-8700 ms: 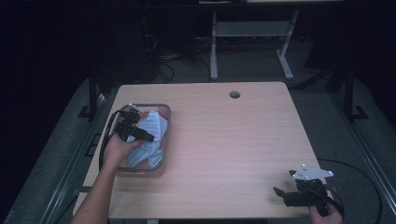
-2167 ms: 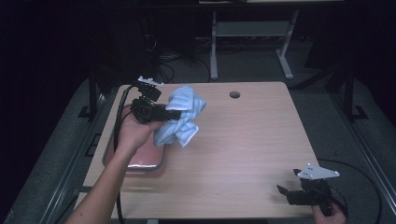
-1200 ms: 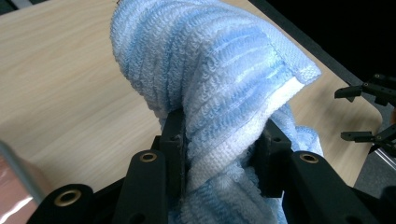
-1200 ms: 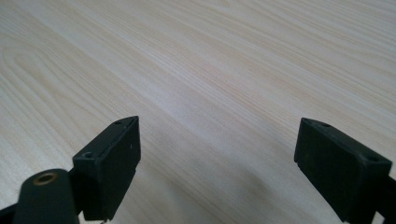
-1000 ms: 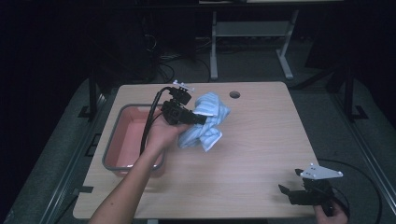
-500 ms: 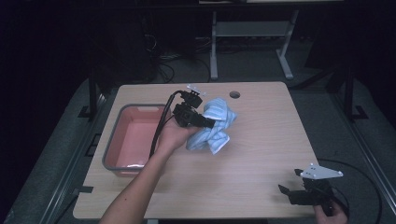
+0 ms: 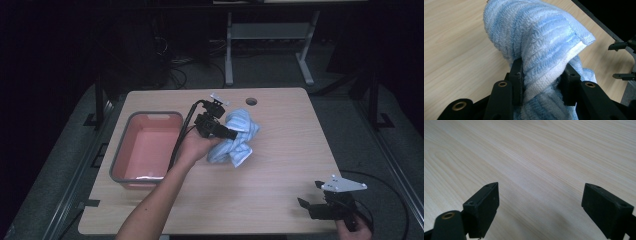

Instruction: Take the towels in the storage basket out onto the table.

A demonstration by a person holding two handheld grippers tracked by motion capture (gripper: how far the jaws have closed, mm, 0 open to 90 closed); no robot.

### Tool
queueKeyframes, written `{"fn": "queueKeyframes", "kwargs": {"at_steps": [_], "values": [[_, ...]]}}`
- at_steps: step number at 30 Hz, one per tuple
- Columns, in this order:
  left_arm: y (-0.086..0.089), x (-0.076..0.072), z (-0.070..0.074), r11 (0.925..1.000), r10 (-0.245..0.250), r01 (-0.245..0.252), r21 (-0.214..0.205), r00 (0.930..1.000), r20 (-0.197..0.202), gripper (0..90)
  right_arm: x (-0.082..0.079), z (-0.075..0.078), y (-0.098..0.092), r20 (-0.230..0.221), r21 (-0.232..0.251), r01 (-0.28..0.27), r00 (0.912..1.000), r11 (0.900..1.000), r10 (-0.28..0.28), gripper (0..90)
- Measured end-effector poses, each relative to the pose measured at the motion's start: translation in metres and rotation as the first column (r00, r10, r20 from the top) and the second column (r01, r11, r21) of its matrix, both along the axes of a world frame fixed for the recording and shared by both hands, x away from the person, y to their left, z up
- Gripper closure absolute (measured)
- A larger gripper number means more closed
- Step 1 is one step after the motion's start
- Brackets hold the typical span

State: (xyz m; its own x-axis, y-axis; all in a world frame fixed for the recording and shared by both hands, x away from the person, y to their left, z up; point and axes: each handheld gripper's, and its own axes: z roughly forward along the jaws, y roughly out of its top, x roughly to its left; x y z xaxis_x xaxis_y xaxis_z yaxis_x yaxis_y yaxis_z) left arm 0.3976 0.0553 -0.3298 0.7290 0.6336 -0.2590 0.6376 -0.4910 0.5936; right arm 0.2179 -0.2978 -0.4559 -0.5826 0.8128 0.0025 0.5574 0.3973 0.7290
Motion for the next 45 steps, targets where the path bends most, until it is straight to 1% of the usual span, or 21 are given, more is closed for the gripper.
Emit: {"fn": "queueKeyframes", "kwargs": {"at_steps": [1, 3, 4, 5, 10, 12, 16, 18, 19, 23, 32, 34, 37, 40, 41, 45], "values": [[-0.001, 0.001, -0.001, 0.9999, -0.009, 0.009, 0.008, 1.0, -0.003, 61.4, 0.0, 0.0, 0.0, 0.001, 0.0, -0.001, 1.0, 1.0, 0.001, 13.9], [-0.004, 0.001, -0.004, 1.0, -0.005, 0.005, 0.004, 1.0, -0.007, 61.4, 0.0, 0.0, 0.0, 0.0, 0.002, -0.001, 1.0, 1.0, 0.001, 14.0], [-0.005, 0.002, -0.005, 0.9999, -0.012, 0.012, 0.008, 0.9999, -0.011, 61.4, 0.0, 0.0, 0.0, 0.0, 0.002, -0.001, 1.0, 1.0, 0.001, 14.0], [-0.007, 0.002, -0.006, 1.0, -0.006, 0.006, 0.001, 0.9999, -0.014, 61.4, 0.0, 0.0, 0.0, 0.0, 0.003, 0.0, 1.0, 1.0, 0.0, 14.0], [-0.013, 0.004, -0.011, 0.9999, -0.014, 0.014, -0.002, 0.9996, -0.026, 61.4, 0.0, 0.0, 0.0, 0.002, 0.007, -0.001, 1.0, 1.0, 0.001, 14.0], [-0.016, 0.004, -0.014, 0.9999, -0.007, 0.007, -0.009, 0.9995, -0.031, 61.4, 0.0, 0.0, 0.0, 0.003, 0.007, -0.001, 1.0, 1.0, 0.001, 14.0], [-0.02, 0.004, -0.019, 0.9999, -0.016, 0.016, -0.004, 0.9991, -0.039, 61.4, 0.0, 0.0, 0.001, 0.0, 0.006, -0.004, 1.0, 1.0, 0.004, 14.0], [-0.022, 0.005, -0.022, 0.9999, -0.011, 0.011, -0.01, 0.999, -0.044, 61.3, 0.0, 0.0, 0.001, 0.002, 0.005, -0.004, 1.0, 1.0, 0.004, 14.0], [-0.023, 0.006, -0.024, 0.9999, -0.016, 0.016, -0.003, 0.9989, -0.044, 61.3, 0.0, 0.0, 0.0, 0.004, 0.006, -0.004, 1.0, 1.0, 0.004, 14.0], [-0.028, 0.009, -0.031, 0.9999, -0.011, 0.011, 0.002, 0.9985, -0.053, 61.1, 0.0, 0.0, 0.0, 0.005, 0.007, -0.005, 1.0, 1.0, 0.005, 14.0], [-0.039, 0.012, -0.045, 0.9997, -0.019, 0.02, 0.011, 0.9976, -0.067, 60.9, 0.001, 0.0, 0.002, 0.003, 0.01, -0.008, 1.0, 0.9999, 0.008, 14.0], [-0.041, 0.013, -0.049, 0.9999, -0.016, 0.016, 0.001, 0.9974, -0.071, 60.9, 0.001, 0.0, 0.002, 0.003, 0.009, -0.01, 0.9999, 0.9999, 0.01, 14.0], [-0.042, 0.014, -0.055, 0.9997, -0.023, 0.024, 0.01, 0.9965, -0.08, 60.9, 0.001, 0.0, 0.002, 0.002, 0.01, -0.01, 0.9999, 0.9999, 0.01, 14.0], [-0.044, 0.014, -0.061, 1.0, -0.009, 0.008, -0.002, 0.9957, -0.092, 60.9, 0.001, 0.0, 0.003, 0.004, 0.008, -0.011, 0.9999, 0.9999, 0.011, 14.0], [-0.045, 0.015, -0.063, 0.9999, -0.01, 0.01, 0.002, 0.9956, -0.093, 60.9, 0.001, 0.0, 0.003, 0.004, 0.008, -0.013, 0.9999, 0.9999, 0.013, 14.0], [-0.047, 0.014, -0.07, 0.9999, -0.011, 0.011, -0.006, 0.9942, -0.107, 60.5, 0.001, -0.001, 0.004, 0.002, 0.005, -0.018, 0.9998, 0.9998, 0.018, 14.0]]}}
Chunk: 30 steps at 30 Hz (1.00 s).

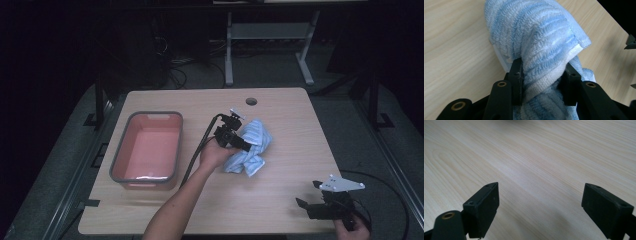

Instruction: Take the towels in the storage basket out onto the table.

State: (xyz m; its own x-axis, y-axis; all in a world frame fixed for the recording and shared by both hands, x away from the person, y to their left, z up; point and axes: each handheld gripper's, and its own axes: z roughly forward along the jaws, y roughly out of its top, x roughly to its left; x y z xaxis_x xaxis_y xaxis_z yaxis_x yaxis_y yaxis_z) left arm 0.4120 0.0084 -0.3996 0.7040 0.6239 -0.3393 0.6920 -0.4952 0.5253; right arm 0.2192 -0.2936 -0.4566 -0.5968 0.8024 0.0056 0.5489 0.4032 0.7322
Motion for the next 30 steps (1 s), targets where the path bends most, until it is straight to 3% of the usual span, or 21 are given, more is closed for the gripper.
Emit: {"fn": "queueKeyframes", "kwargs": {"at_steps": [10, 19, 30], "values": [[-0.008, -0.004, -0.016, 0.9994, -0.01, 0.01, 0.035, 0.9999, 0.012, 58.8, 0.001, -0.001, 0.003, 0.0, -0.004, -0.008, 1.0, 1.0, 0.008, 14.0], [-0.008, -0.003, -0.027, 0.9998, 0.012, -0.011, 0.018, 0.9999, -0.007, 58.2, 0.001, -0.001, 0.003, -0.005, 0.001, 0.0, 1.0, 1.0, 0.0, 14.0], [-0.008, -0.006, -0.029, 0.9994, 0.033, -0.033, 0.012, 0.9994, 0.011, 50.8, 0.002, -0.002, 0.007, -0.009, -0.005, -0.008, 0.9999, 1.0, 0.008, 14.0]]}}
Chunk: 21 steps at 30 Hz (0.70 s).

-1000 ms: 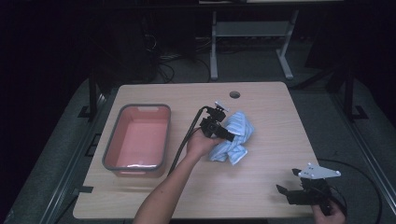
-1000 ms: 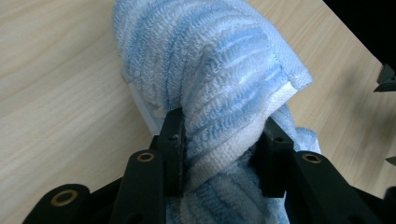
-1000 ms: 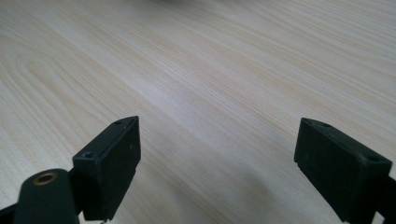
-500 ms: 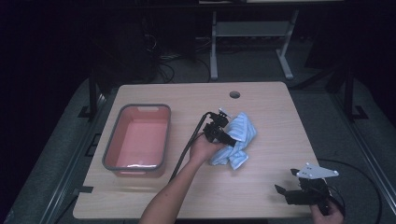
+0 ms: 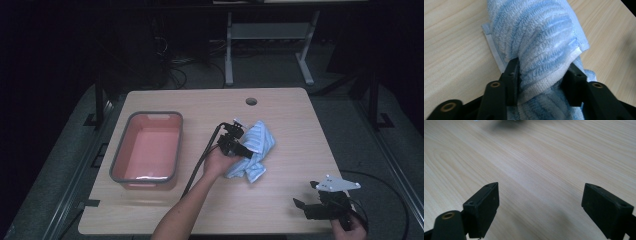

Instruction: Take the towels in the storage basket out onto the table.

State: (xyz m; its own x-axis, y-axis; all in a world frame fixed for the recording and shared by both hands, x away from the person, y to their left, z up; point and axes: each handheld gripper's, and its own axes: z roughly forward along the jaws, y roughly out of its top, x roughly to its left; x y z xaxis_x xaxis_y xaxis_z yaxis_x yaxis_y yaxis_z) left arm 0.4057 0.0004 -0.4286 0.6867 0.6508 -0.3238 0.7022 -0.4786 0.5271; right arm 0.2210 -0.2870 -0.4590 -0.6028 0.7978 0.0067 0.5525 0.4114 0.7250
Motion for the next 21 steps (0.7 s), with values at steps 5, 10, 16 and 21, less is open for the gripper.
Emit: {"fn": "queueKeyframes", "kwargs": {"at_steps": [5, 10, 16, 21], "values": [[0.003, -0.001, 0.003, 0.9999, 0.0, 0.0, -0.013, 1.0, 0.005, 42.5, 0.001, 0.0, 0.004, -0.002, -0.005, -0.005, 1.0, 1.0, 0.005, 14.0], [0.006, -0.002, 0.006, 0.9985, 0.021, -0.021, -0.051, 0.9998, 0.003, 37.5, 0.003, 0.0, 0.006, -0.001, -0.005, 0.002, 1.0, 1.0, -0.002, 14.0], [0.008, -0.005, 0.009, 0.9979, 0.012, -0.011, -0.064, 0.9999, 0.009, 34.4, 0.004, -0.002, 0.003, -0.008, -0.006, 0.014, 0.9999, 0.9999, -0.014, 14.0], [0.01, -0.008, 0.012, 0.9965, 0.012, -0.011, -0.083, 0.9998, 0.013, 32.2, 0.004, -0.002, 0.0, -0.005, -0.006, 0.028, 0.9996, 0.9996, -0.028, 14.0]]}}
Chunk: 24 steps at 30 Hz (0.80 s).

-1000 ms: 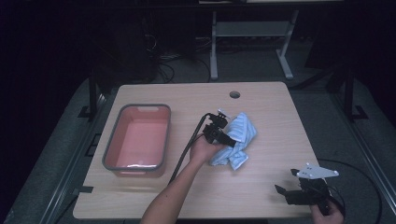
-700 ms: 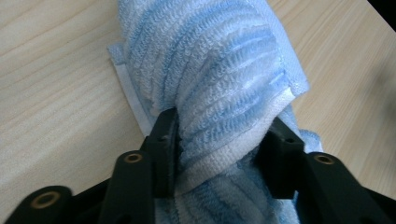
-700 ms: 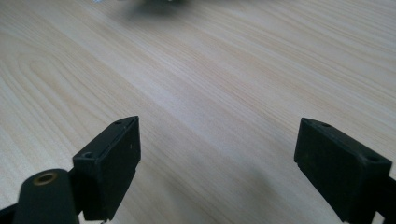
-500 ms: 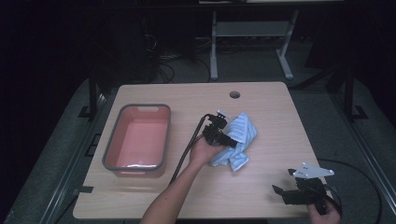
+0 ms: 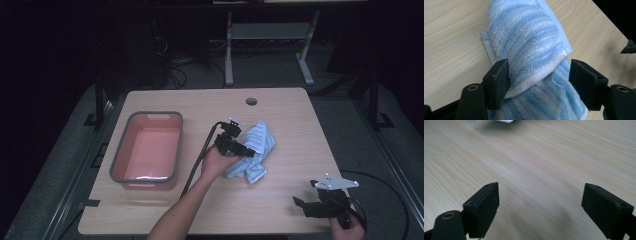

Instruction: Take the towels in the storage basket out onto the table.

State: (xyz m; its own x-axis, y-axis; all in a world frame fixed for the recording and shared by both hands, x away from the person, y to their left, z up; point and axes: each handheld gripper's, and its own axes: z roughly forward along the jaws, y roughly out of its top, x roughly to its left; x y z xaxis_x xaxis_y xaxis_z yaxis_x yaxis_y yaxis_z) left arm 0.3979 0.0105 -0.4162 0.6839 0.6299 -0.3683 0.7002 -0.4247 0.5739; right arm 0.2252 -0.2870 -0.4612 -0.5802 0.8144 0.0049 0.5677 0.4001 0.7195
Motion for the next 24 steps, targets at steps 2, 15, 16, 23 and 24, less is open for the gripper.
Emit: {"fn": "queueKeyframes", "kwargs": {"at_steps": [2, 15, 16, 23, 24], "values": [[0.001, -0.001, 0.002, 0.9999, -0.009, 0.008, 0.01, 0.9999, 0.006, 31.5, 0.0, 0.0, -0.001, -0.005, 0.001, 0.003, 1.0, 1.0, -0.003, 13.9], [0.021, -0.017, 0.013, 0.9999, -0.013, 0.012, 0.006, 0.9992, 0.039, 29.6, 0.001, -0.001, -0.004, -0.007, -0.004, 0.012, 0.9999, 0.9999, -0.012, 14.0], [0.023, -0.021, 0.013, 1.0, -0.006, 0.006, 0.002, 0.9989, 0.046, 29.6, 0.001, -0.001, -0.004, -0.006, -0.006, 0.012, 0.9999, 0.9999, -0.012, 14.0], [0.033, -0.033, 0.013, 0.9998, -0.007, 0.008, -0.018, 0.9985, 0.054, 29.7, 0.001, -0.001, -0.003, -0.007, -0.012, 0.01, 0.9999, 0.9999, -0.011, 13.9], [0.035, -0.034, 0.013, 0.9999, -0.012, 0.013, -0.01, 0.9984, 0.055, 29.8, 0.001, -0.001, -0.003, -0.007, -0.013, 0.009, 0.9999, 0.9999, -0.009, 14.0]]}}
